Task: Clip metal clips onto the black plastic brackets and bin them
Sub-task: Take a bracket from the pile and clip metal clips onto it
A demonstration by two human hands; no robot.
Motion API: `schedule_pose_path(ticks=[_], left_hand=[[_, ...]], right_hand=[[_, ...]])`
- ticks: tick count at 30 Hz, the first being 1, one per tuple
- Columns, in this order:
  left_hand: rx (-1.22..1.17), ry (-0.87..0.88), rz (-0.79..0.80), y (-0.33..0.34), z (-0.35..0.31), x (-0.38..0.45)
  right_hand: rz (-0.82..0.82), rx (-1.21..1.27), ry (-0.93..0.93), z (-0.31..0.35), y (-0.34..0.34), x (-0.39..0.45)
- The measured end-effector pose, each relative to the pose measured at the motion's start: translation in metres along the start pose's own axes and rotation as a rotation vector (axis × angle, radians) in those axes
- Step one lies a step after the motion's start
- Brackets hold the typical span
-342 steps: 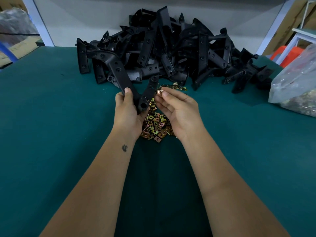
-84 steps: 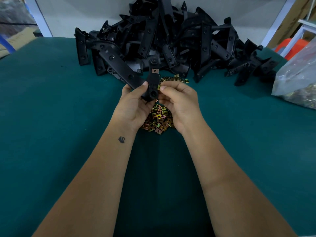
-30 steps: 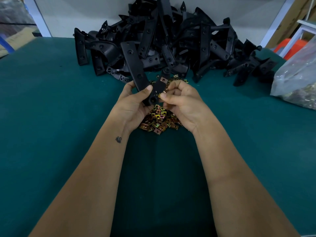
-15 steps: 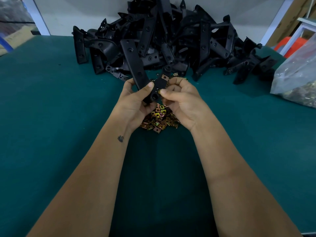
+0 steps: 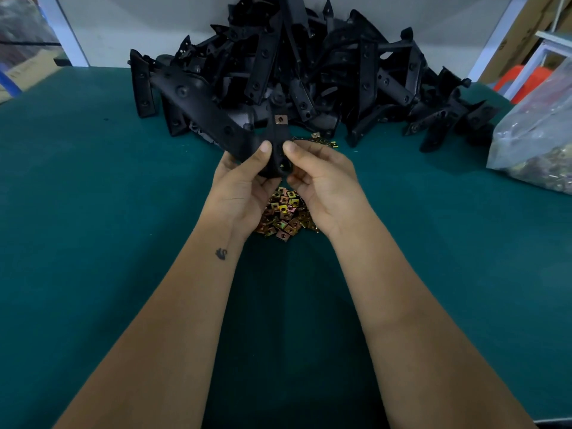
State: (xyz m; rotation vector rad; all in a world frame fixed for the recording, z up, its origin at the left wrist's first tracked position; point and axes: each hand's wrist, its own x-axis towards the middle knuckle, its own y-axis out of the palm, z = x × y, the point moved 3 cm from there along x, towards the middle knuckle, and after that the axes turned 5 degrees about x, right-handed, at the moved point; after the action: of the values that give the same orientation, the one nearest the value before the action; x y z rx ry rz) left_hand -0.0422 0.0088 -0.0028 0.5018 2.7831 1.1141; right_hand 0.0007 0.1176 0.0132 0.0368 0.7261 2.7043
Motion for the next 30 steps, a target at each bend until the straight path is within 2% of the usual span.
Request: schedule_pose_path(ticks=[5, 16, 21, 30], left_hand=[[-0.016, -0.005, -0.06, -0.006, 0.0, 0.001], [-0.01, -0.04, -0.045, -0.008, 0.001, 0.001], [-0.011, -0.11, -0.014, -0.006, 0.002, -0.001], [0.047, -0.109, 0.029, -0.001, 0.0, -0.005]], right_hand=[[-0.125, -0.231, -0.158, -0.002, -0.002, 0.001], [-0.069, -0.492, -0.403, -0.001, 0.007, -0.006], [-0.102, -0.629, -0.454, -0.003, 0.01, -0.008], [-0.139, -0.761, -0.592, -0.002, 0.011, -0.01]])
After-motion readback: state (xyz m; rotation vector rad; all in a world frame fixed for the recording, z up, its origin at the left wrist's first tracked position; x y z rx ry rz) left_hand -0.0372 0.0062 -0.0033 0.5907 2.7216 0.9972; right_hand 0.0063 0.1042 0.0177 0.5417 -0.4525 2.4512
